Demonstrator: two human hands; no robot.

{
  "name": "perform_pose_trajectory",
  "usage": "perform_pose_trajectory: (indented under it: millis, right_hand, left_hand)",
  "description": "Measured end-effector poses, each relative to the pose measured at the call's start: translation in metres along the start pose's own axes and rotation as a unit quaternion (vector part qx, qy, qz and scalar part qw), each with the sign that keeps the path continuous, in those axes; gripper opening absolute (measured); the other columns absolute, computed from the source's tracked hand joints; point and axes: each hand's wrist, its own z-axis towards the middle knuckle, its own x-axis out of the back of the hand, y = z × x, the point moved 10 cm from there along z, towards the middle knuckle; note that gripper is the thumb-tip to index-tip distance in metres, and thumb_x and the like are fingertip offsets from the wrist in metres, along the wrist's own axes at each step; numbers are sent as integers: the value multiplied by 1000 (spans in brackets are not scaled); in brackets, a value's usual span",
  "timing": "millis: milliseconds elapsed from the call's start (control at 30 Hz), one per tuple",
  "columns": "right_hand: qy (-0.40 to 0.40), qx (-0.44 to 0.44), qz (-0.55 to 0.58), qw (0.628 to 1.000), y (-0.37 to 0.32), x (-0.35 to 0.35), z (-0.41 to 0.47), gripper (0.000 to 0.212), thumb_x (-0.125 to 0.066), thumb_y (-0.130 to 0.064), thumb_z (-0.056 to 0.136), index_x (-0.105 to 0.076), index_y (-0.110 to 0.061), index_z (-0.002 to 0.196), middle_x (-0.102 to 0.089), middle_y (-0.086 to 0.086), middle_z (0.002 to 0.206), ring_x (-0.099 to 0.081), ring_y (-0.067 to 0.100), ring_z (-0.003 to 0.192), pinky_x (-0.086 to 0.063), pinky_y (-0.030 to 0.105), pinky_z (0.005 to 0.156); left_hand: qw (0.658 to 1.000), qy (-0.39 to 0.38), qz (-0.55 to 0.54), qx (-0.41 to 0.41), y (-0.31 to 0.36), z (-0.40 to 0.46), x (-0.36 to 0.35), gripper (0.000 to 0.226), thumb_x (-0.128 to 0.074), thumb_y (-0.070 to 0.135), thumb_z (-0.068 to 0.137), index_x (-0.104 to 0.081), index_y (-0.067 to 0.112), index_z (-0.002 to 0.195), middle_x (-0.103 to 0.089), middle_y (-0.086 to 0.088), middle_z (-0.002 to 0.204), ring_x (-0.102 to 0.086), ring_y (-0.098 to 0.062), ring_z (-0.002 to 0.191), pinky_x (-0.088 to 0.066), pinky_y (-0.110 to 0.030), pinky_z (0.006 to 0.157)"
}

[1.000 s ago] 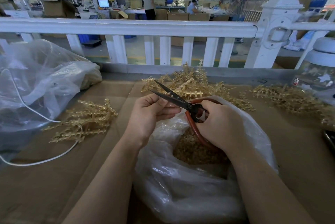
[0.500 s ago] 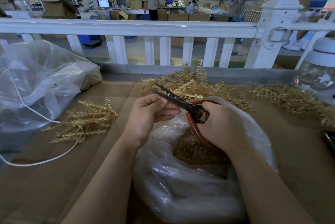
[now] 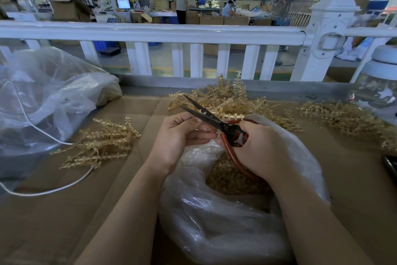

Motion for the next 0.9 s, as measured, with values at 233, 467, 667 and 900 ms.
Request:
perform_pose_trajectory:
  millis: [233, 467, 667, 900]
  right_hand:
    - [-27, -13, 13, 999, 1, -5, 1, 67, -44, -82, 75, -73, -23, 87, -68, -14, 73, -62, 5, 66, -52, 20, 62]
    - [-21, 29, -62, 997, -14, 13, -2, 46, -59, -70, 85, -73, -28, 95, -70, -15, 95, -64, 3, 87, -41, 11, 79]
    - [-29, 29, -48, 998, -16, 13, -2, 54, -55, -74, 80, -73, -27, 99, -70, -15, 97, -63, 3, 89, -40, 9, 79]
    - [-24, 2, 11, 1000, -9, 4, 0, 71, -41, -86, 72, -73, -25, 86, -70, -16, 83, -64, 3, 74, -43, 1, 70]
  left_hand:
    - [1000, 4, -7, -3, 2, -1, -1, 27, -45, 2, 98, -69, 4, 86, -73, -24, 90, -74, -27, 74, -60, -30, 68]
    - [998, 11, 54, -28, 5, -3, -3, 24, -40, 2, 101, -63, -3, 97, -75, -16, 79, -74, -31, 71, -60, -31, 65]
    - [996, 0, 70, -47, 8, -4, -5, 28, -38, 0, 99, -64, 5, 90, -75, -11, 75, -74, -28, 67, -59, -28, 63]
    - [996, 3, 69, -62, 10, -3, -4, 30, -37, -1, 99, -64, 6, 88, -74, -15, 78, -72, -31, 68, -60, -34, 67]
